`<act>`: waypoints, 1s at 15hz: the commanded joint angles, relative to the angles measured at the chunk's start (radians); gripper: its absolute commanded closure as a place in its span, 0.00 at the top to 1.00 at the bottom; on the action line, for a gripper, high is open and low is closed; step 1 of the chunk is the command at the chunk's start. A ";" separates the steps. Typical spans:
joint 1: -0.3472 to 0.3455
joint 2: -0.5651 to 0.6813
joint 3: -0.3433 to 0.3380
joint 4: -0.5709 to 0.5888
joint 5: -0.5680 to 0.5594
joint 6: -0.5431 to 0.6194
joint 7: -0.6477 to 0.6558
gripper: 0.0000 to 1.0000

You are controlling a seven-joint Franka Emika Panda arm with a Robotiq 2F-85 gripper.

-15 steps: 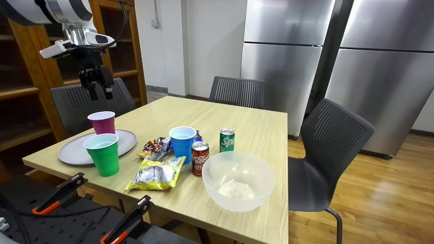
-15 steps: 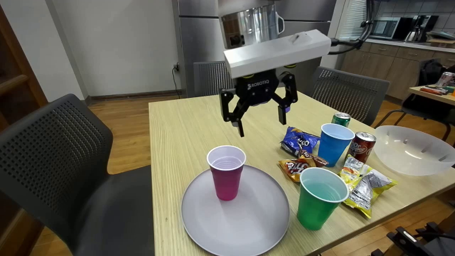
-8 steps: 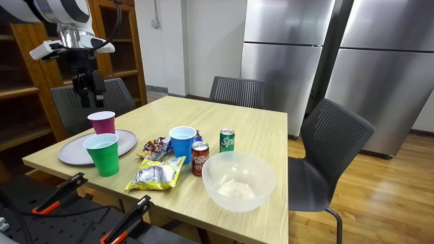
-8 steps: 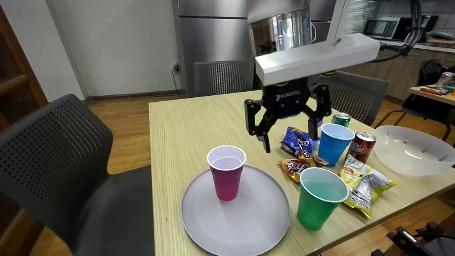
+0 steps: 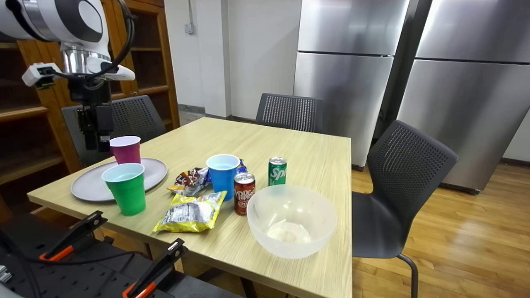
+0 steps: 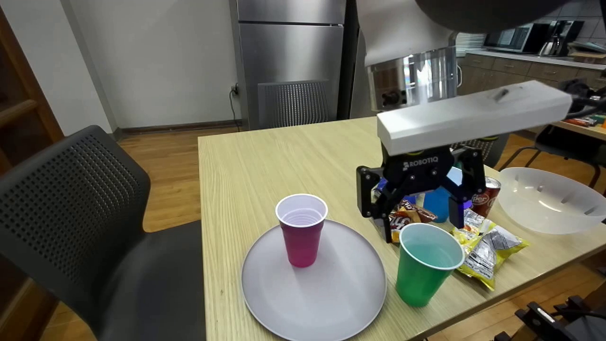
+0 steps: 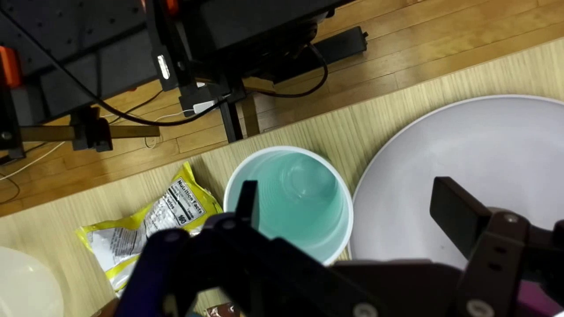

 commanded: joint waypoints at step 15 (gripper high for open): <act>-0.039 0.036 0.020 -0.027 -0.072 0.106 0.083 1.00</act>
